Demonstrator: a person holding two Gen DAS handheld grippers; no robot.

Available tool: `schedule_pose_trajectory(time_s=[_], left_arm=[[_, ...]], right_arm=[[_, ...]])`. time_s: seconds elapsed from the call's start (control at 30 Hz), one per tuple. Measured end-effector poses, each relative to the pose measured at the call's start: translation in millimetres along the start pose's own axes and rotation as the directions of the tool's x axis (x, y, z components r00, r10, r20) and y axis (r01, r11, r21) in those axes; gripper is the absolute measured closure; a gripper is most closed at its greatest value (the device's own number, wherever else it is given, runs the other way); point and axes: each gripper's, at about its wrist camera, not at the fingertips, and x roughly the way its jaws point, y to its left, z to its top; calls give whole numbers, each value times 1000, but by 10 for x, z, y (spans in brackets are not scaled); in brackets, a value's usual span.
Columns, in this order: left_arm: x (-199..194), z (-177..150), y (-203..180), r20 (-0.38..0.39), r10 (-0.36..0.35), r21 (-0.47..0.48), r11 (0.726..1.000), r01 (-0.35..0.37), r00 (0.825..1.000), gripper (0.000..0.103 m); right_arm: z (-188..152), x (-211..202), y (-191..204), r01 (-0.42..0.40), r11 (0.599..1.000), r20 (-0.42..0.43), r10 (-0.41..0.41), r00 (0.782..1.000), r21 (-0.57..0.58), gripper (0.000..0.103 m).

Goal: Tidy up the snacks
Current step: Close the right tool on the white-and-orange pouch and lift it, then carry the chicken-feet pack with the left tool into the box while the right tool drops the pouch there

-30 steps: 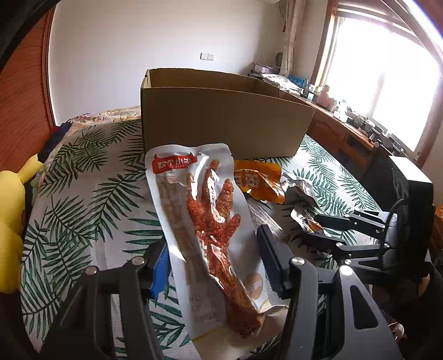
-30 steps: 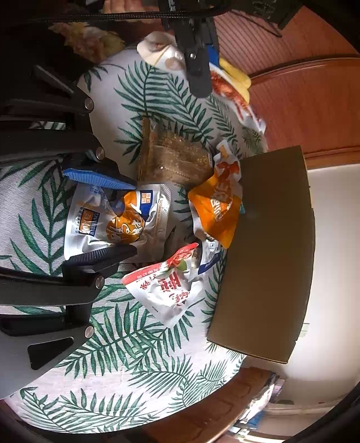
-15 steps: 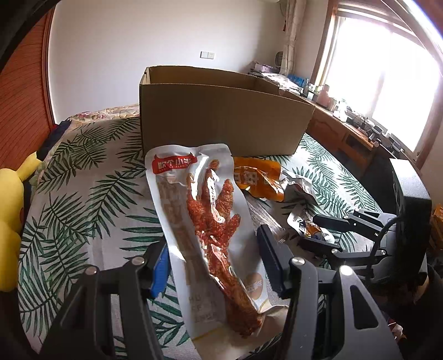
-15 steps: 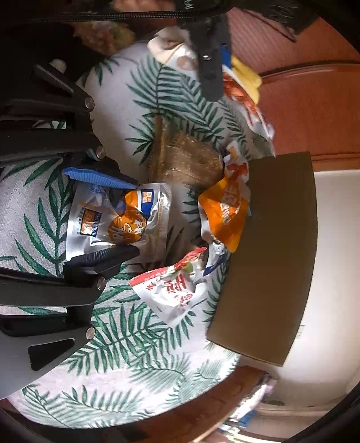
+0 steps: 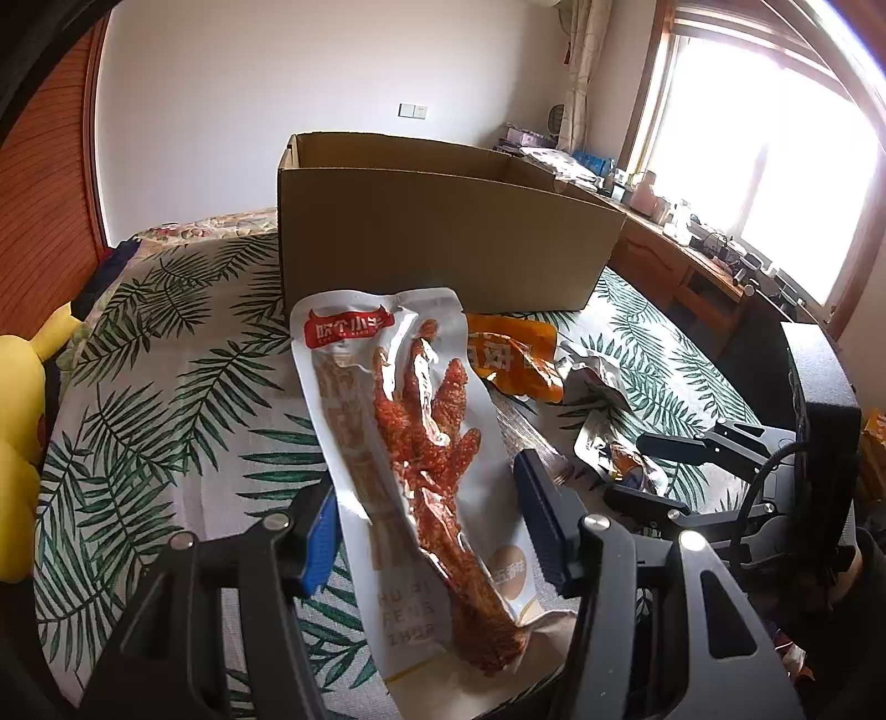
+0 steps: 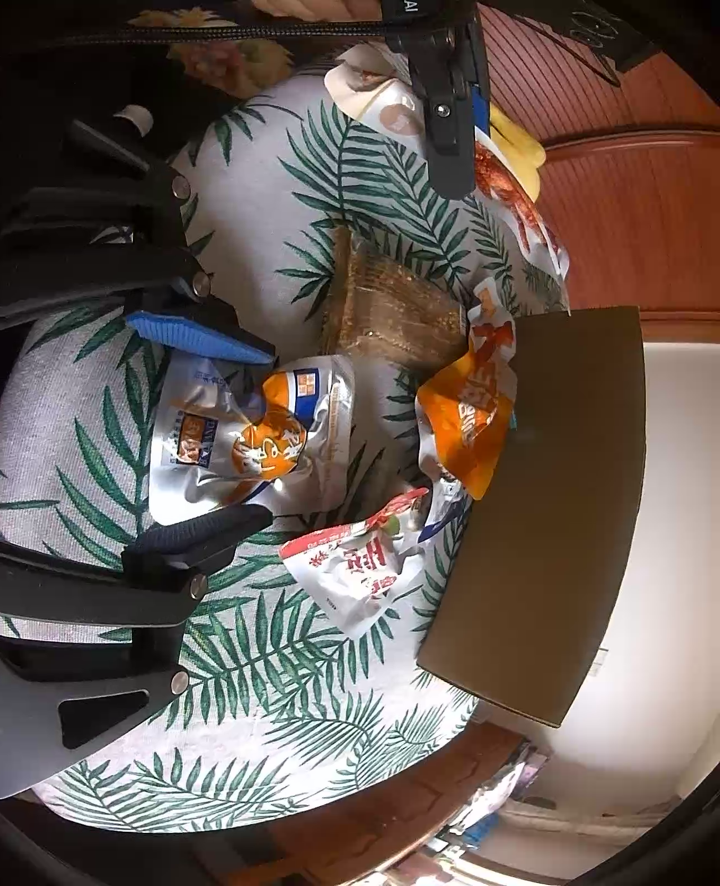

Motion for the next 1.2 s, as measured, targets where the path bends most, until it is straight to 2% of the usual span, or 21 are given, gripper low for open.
schedule_pose_trajectory(time_s=[0.1, 0.2, 0.33, 0.7, 0.97, 1.2], left_arm=[[0, 1, 0, 1, -1, 0, 1000, 1, 1000, 47], [-6, 7, -11, 3, -2, 3, 1000, 2, 1000, 47], [-25, 12, -16, 9, -5, 2, 1000, 5, 1000, 47], [-67, 50, -56, 22, -21, 4, 1000, 21, 1000, 47], [-119, 238, -131, 61, -46, 17, 999, 45, 997, 47], [-131, 467, -231, 83, -70, 47, 997, 66, 994, 47]], right_arm=[[-10, -2, -4, -3, 1000, 1, 3, 1000, -2, 49], [8, -30, 8, -24, 1000, -10, 24, 1000, -17, 65], [-9, -60, 10, -36, 999, -5, 36, 999, -12, 65], [127, -302, -68, -66, 997, 77, 64, 995, 27, 67], [282, -478, -116, -55, 998, 137, 54, 989, 7, 67], [463, -719, -180, -54, 998, 214, 57, 975, -17, 67]])
